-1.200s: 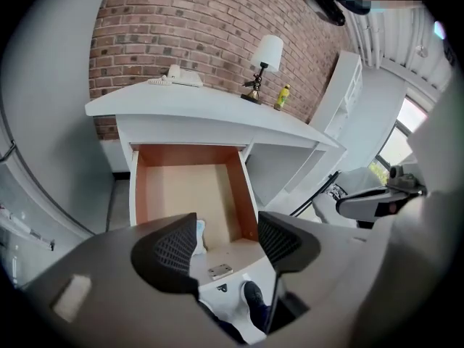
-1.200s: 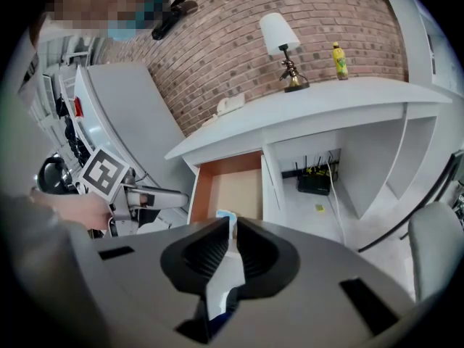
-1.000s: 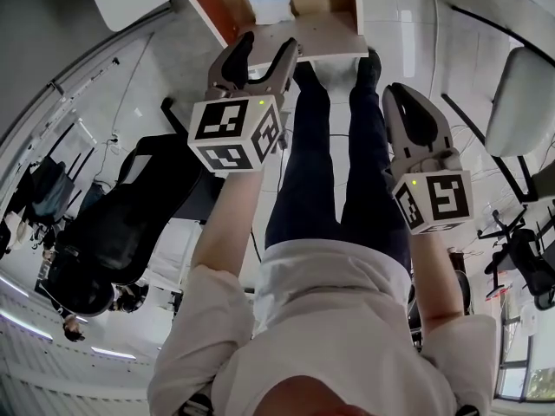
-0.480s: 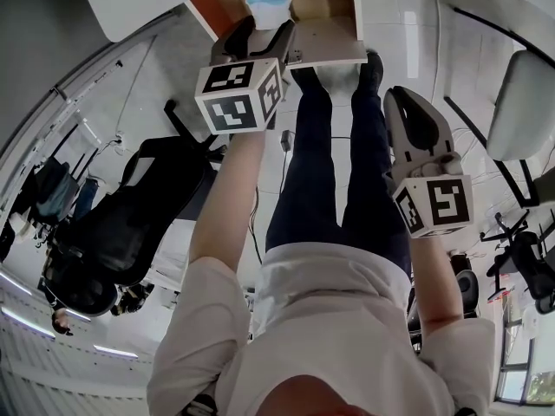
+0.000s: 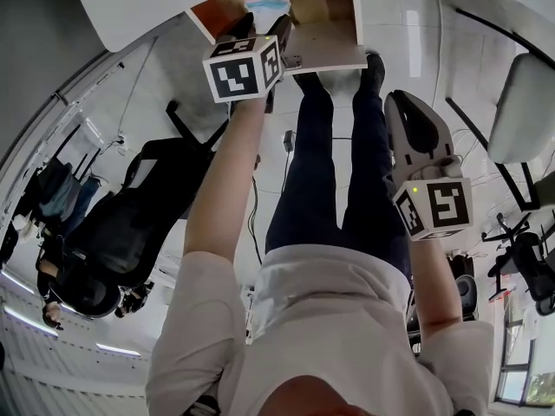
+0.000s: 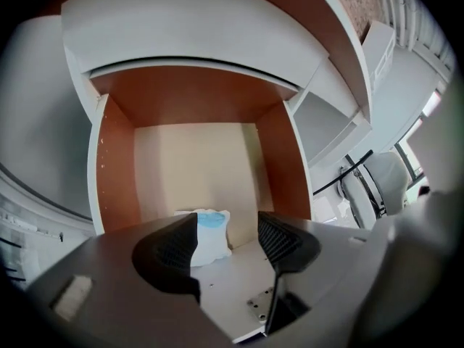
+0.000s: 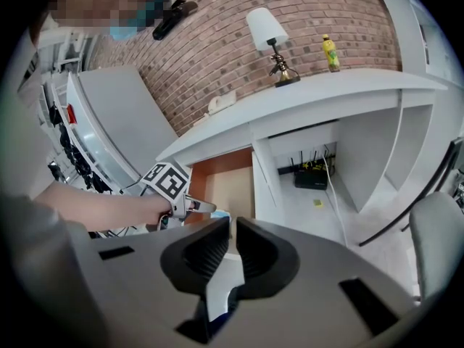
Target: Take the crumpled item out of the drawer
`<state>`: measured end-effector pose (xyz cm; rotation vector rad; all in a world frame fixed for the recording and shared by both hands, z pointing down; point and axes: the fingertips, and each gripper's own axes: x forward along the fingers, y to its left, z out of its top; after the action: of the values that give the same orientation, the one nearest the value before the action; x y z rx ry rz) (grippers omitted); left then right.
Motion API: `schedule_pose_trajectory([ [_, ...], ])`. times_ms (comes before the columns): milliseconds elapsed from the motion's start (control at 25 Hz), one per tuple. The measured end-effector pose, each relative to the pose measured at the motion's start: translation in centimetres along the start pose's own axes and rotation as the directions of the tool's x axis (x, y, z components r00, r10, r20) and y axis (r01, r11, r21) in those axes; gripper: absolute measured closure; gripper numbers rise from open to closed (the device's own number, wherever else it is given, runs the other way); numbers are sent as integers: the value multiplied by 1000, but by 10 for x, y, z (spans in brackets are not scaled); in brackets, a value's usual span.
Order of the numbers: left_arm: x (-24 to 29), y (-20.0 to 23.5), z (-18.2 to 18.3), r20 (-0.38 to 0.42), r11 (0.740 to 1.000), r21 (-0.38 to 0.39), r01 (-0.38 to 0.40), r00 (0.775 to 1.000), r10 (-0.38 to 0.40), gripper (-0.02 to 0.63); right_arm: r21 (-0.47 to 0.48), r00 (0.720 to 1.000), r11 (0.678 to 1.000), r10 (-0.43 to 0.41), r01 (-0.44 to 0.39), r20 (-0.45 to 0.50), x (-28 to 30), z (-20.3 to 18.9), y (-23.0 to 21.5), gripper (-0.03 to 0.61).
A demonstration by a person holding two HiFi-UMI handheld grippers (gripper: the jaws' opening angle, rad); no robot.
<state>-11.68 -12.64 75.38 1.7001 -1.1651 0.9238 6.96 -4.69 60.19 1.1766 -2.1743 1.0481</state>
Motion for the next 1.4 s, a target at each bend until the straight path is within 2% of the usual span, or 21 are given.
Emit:
schedule_pose_trajectory([
  [720,58,30,-25,-175,998,-50,-40,984,30,350,25,1000,1000,2,-2,-17,10,-2,-10,569],
  [1400,80,43,-39,-218,994,-87,-73,974,53,350,46,999,998,47,-46,-17,19,-1,0,569],
])
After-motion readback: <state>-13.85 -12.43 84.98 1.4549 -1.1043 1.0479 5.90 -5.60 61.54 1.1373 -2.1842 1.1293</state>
